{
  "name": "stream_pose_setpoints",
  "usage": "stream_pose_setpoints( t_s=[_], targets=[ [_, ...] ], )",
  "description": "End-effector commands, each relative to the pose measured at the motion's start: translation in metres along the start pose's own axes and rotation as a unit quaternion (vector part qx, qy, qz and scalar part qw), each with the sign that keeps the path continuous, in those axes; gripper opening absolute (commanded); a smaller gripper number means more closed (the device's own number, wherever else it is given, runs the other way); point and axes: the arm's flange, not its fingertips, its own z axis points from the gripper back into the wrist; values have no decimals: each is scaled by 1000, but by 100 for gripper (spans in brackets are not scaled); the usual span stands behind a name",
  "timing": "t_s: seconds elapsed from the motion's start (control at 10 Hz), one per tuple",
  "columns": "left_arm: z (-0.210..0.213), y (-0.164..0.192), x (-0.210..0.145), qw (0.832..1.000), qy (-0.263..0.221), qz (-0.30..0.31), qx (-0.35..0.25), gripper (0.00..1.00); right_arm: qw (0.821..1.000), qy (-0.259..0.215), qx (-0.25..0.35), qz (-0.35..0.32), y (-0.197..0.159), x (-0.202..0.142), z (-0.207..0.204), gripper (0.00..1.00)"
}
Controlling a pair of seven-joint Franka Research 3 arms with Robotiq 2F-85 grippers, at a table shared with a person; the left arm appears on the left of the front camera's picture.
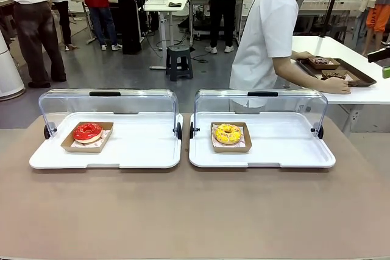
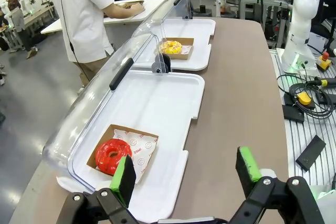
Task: Provide the desired donut to the person.
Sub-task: Place the picked Paper togo box onto the Handle tray extended by the person.
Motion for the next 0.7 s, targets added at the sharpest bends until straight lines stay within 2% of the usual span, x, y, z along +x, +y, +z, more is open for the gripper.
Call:
stream_pose_setpoints(
  t_s=[0.0, 0.6],
  targets=[
    [-2, -5, -1, 1000, 0, -3, 11, 100, 1000, 0, -2, 1, 2, 1, -2, 100],
    [-2, -5, -1, 1000, 0, -3, 11, 100, 1000, 0, -2, 1, 2, 1, -2, 100]
  ],
)
